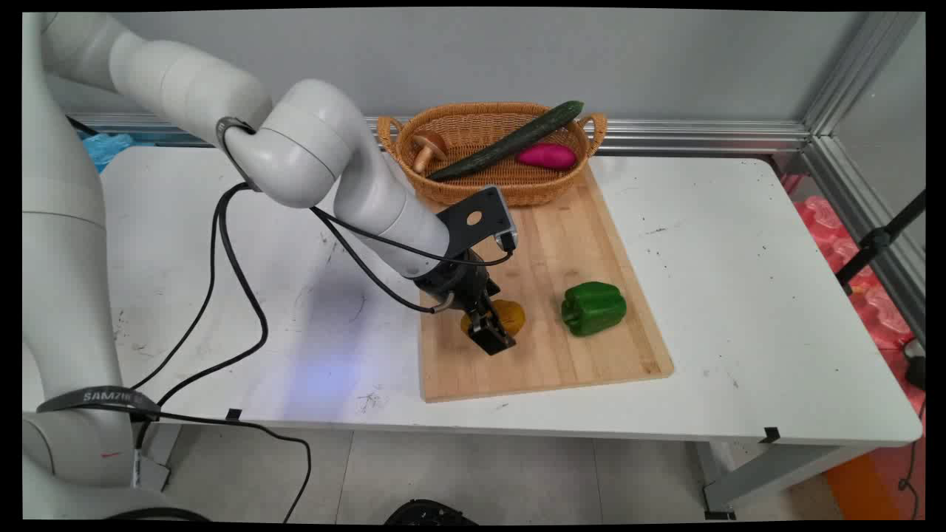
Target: Pick up the cucumber from the vegetable basket
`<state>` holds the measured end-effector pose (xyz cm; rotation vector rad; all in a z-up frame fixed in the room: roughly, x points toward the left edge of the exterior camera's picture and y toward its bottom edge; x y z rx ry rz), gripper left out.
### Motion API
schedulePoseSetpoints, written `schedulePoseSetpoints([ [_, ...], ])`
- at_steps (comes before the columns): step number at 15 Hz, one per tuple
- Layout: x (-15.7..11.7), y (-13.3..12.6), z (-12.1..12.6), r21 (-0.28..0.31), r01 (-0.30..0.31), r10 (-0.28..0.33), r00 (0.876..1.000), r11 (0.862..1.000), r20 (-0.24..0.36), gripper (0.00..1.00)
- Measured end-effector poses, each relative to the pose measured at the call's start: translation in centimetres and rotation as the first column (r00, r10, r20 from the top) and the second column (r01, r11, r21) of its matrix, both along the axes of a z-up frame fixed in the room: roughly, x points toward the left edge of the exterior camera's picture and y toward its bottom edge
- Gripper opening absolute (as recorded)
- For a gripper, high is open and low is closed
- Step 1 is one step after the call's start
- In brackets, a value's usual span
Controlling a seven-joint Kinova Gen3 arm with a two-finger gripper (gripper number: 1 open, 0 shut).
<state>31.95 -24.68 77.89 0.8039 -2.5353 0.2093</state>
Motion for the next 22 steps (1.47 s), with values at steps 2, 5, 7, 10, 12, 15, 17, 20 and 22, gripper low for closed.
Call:
schedulePoseSetpoints([
  [2, 0.0, -0.1, 0.1, -0.002, 0.005, -0.005, 1.000, 1.000, -0.004, 1.00],
  [5, -0.1, -0.5, 0.6, 0.000, 0.014, -0.014, 1.000, 1.000, -0.015, 1.00],
  [7, -0.2, -1.0, 1.3, 0.006, 0.023, -0.023, 0.999, 1.000, -0.032, 1.00],
  [10, -0.1, -2.4, 2.8, 0.007, 0.034, -0.034, 0.998, 0.999, -0.054, 1.00],
  [12, 0.2, -4.0, 4.0, -0.003, 0.032, -0.032, 0.998, 0.999, -0.062, 1.00],
  [15, 1.2, -6.6, 5.8, -0.025, 0.024, -0.025, 0.998, 0.999, -0.062, 1.00],
  [17, 2.2, -8.6, 6.9, -0.044, 0.014, -0.017, 0.998, 0.999, -0.055, 1.00],
  [20, 3.8, -11.7, 8.5, -0.080, -0.005, 0.002, 0.999, 0.997, -0.038, 1.00],
  [22, 5.1, -13.9, 9.3, -0.107, -0.017, 0.015, 1.000, 0.994, -0.021, 1.00],
])
